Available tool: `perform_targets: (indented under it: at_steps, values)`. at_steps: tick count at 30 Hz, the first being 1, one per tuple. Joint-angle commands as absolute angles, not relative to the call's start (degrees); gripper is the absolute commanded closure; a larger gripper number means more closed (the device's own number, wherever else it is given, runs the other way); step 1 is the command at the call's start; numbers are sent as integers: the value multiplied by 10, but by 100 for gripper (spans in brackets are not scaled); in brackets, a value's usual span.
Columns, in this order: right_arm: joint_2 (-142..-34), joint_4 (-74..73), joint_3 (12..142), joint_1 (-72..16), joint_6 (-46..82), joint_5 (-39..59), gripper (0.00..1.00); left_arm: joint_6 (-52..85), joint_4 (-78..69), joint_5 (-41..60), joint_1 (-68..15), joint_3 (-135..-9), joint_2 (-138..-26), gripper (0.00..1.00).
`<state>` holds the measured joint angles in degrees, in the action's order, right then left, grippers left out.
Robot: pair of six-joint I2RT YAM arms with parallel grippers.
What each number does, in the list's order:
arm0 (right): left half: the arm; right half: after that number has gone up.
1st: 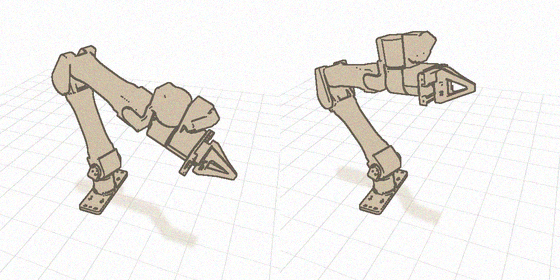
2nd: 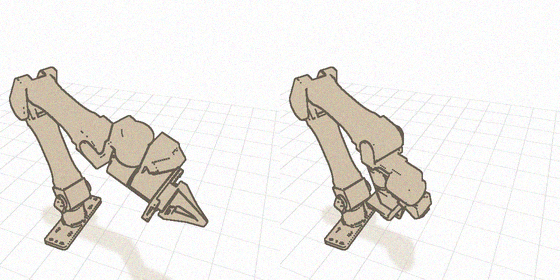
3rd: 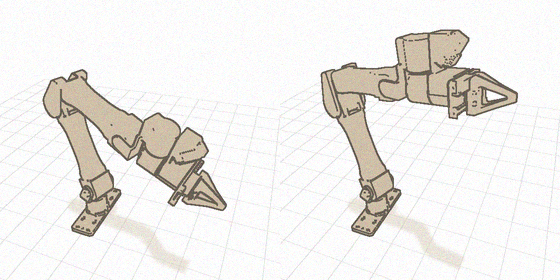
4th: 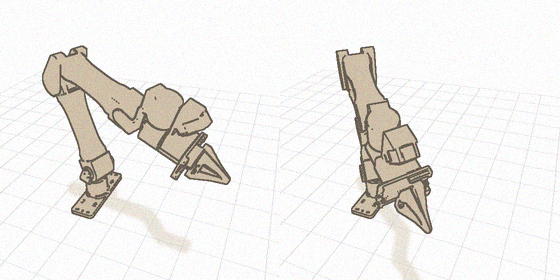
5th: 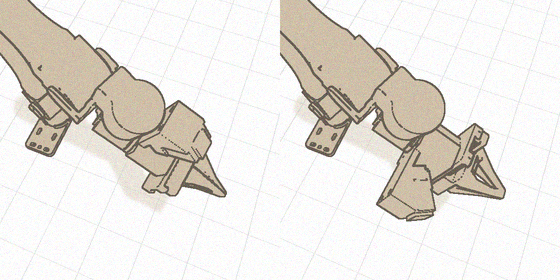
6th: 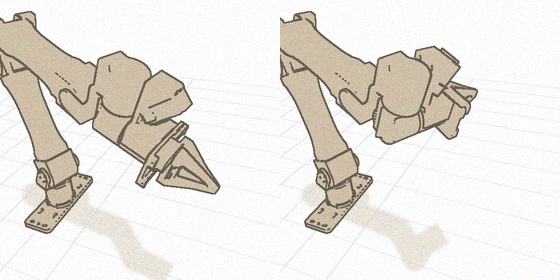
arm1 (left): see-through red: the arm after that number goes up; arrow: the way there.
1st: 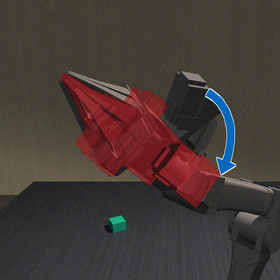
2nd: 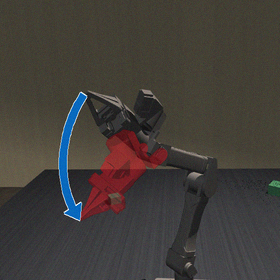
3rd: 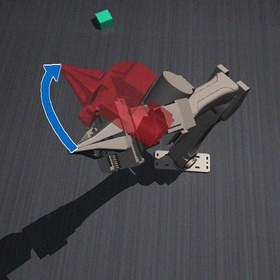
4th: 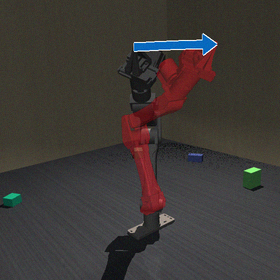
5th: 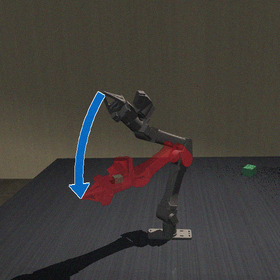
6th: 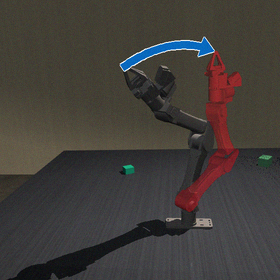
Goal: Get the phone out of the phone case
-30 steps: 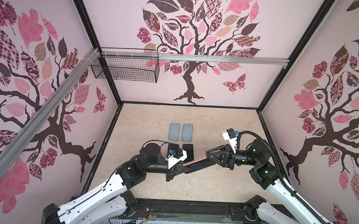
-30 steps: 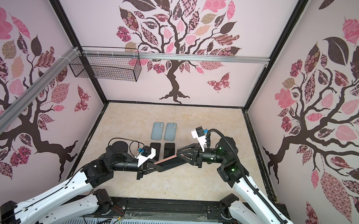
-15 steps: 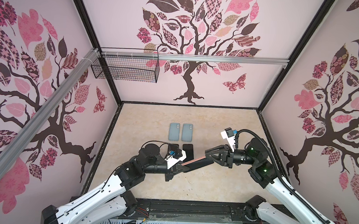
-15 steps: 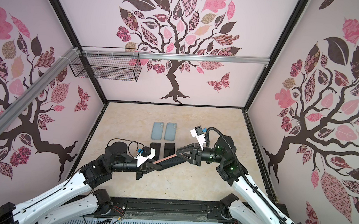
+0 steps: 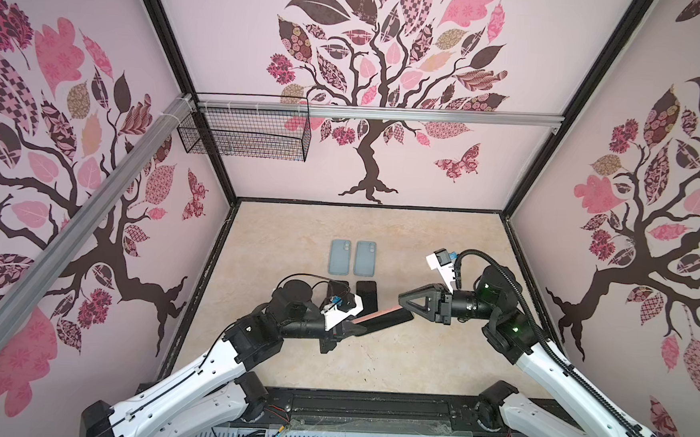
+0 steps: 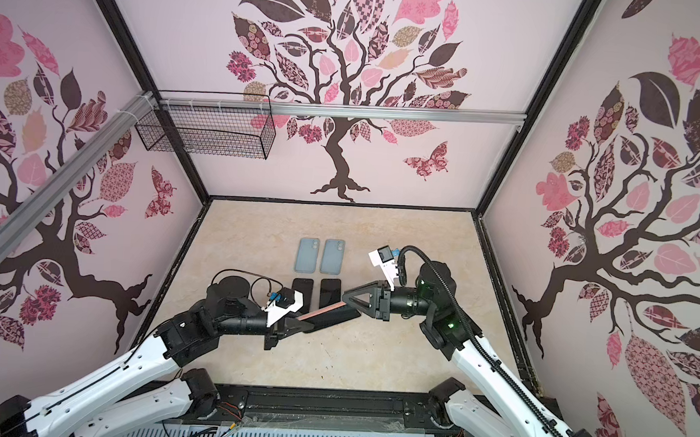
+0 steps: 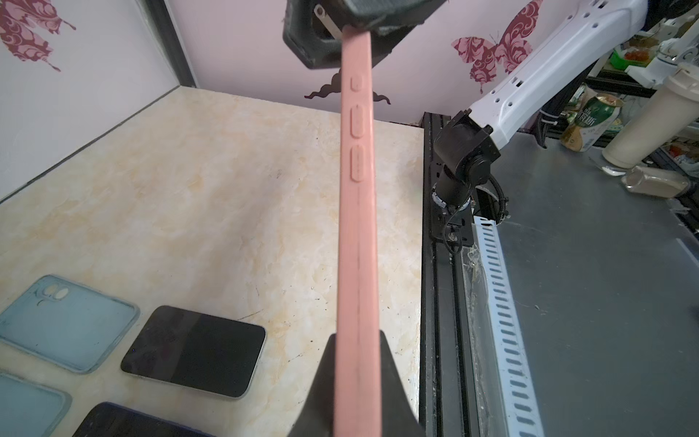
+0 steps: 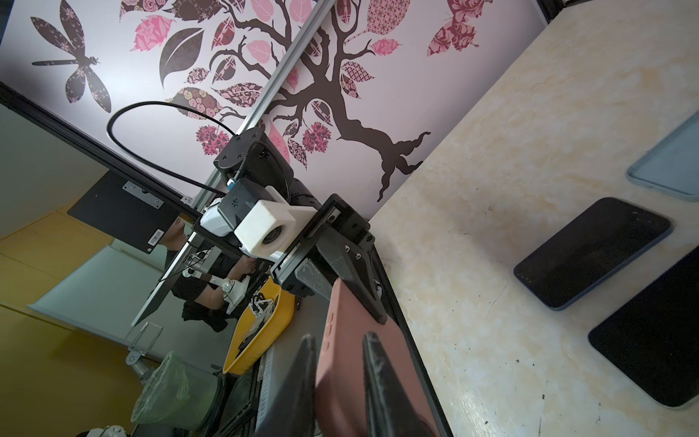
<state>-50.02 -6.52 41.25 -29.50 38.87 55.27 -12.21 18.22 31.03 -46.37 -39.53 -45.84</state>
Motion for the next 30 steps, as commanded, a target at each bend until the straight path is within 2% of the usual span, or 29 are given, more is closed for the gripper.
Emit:
perform_targets:
  at_steps: [1, 6, 8, 11, 13, 17, 21, 25, 30]
  values:
    - [-519, -17, 425, -300, 418, 532, 78, -156, 93, 330, -466, -441, -440, 100]
    - [-522, -18, 431, -300, 423, 522, 79, -148, 90, 330, -466, -434, -439, 100]
    - [-508, -10, 440, -300, 403, 494, 76, -137, 86, 324, -465, -429, -439, 100]
    - [-475, -5, 452, -300, 364, 439, 64, -119, 80, 323, -465, -415, -435, 100]
    - [-451, -52, 442, -300, 361, 433, 58, -107, 66, 324, -465, -400, -428, 100]
    - [-424, -137, 413, -300, 348, 465, 47, -92, 49, 326, -465, -382, -421, 100]
    - [-431, -152, 409, -300, 319, 525, 38, -90, 49, 336, -466, -382, -421, 100]
    - [-447, -155, 423, -300, 307, 557, 38, -93, 48, 339, -465, -381, -425, 100]
    - [-464, -134, 437, -300, 300, 563, 46, -94, 45, 340, -465, -380, -429, 100]
